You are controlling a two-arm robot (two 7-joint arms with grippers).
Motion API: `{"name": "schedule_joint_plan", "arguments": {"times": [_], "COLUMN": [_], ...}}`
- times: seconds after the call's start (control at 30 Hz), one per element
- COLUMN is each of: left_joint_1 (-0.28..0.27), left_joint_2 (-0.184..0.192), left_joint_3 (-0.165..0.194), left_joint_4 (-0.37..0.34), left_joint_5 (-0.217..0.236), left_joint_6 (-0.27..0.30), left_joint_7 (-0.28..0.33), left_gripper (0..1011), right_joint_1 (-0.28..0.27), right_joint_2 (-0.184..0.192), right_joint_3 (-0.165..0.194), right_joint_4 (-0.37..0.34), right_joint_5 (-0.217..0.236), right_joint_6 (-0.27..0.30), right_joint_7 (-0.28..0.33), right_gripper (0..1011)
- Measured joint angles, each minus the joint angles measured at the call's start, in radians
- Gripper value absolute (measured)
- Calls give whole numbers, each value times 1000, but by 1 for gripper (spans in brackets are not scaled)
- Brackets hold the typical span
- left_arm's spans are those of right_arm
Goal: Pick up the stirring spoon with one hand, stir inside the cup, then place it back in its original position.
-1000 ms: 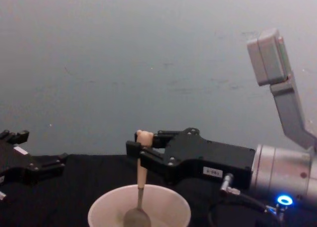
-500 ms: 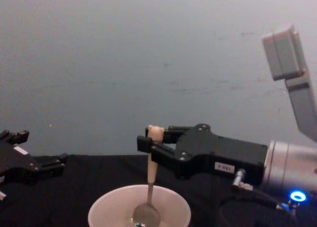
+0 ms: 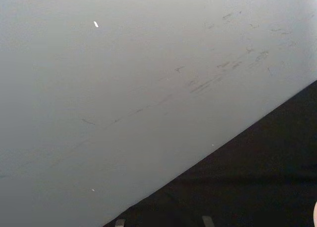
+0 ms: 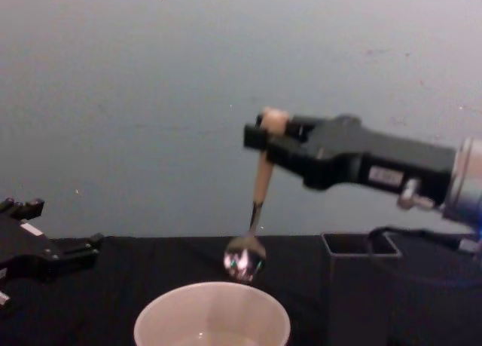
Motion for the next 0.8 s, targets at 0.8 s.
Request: {"name": "schedule_joint_plan", "arguments": {"times": [0.8], "left_joint_1": [0], "left_joint_2": [0], "left_joint_3": [0], "left_joint_4": [0], "left_joint_5": [0], "left_joint_6": [0], "left_joint_7": [0], "left_gripper": [1002], "right_joint_1": [-65], "right_joint_2": [126], "right_joint_3": [120], "right_joint_4": [-129], "right_joint_5": [25], "right_joint_6": [-17], "right_joint_7": [-57], "right_gripper": [212]}}
